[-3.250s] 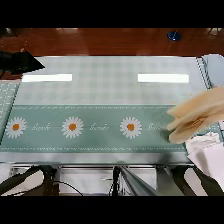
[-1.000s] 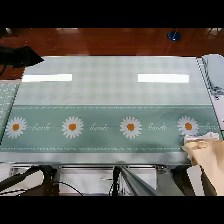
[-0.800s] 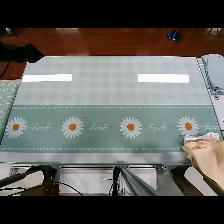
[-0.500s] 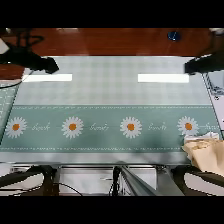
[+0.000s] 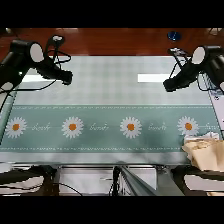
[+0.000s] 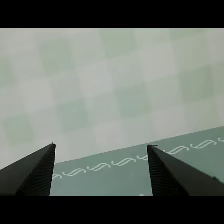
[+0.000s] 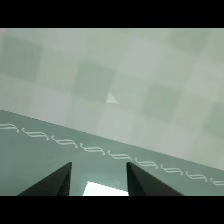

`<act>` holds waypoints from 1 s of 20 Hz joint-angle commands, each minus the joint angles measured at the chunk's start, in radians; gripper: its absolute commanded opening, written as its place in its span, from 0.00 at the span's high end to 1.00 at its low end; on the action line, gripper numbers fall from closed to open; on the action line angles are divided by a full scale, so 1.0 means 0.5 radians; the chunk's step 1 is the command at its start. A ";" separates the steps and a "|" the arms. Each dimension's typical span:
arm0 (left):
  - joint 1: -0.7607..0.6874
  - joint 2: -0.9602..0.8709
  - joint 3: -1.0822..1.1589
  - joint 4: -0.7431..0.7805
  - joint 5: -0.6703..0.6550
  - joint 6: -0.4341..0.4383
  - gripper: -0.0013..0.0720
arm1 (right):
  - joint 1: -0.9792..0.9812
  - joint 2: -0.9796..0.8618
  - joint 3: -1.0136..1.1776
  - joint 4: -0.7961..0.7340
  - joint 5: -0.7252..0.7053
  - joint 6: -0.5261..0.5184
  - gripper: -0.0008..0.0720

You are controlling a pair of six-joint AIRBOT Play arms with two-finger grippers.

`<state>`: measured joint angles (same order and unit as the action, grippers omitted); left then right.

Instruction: Fold the shirts.

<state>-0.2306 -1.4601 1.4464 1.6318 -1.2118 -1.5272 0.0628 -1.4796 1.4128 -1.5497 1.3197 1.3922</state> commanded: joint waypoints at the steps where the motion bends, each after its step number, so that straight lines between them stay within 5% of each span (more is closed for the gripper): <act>1: -0.014 -0.038 -0.002 0.002 0.064 -0.131 0.06 | -0.085 0.030 0.004 0.285 -0.108 0.006 0.40; 8: -0.014 -0.037 -0.003 -0.021 0.302 -0.237 0.06 | -0.084 0.108 0.004 0.154 -0.353 -0.031 0.41; 20: -0.014 -0.068 -0.004 -0.020 0.262 -0.225 0.07 | -0.084 0.195 -0.204 0.224 -0.447 -0.047 0.41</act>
<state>-0.2367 -1.4845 1.4448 1.6218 -1.0805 -1.6413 0.0204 -1.3865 1.3216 -1.4448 1.1053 1.3655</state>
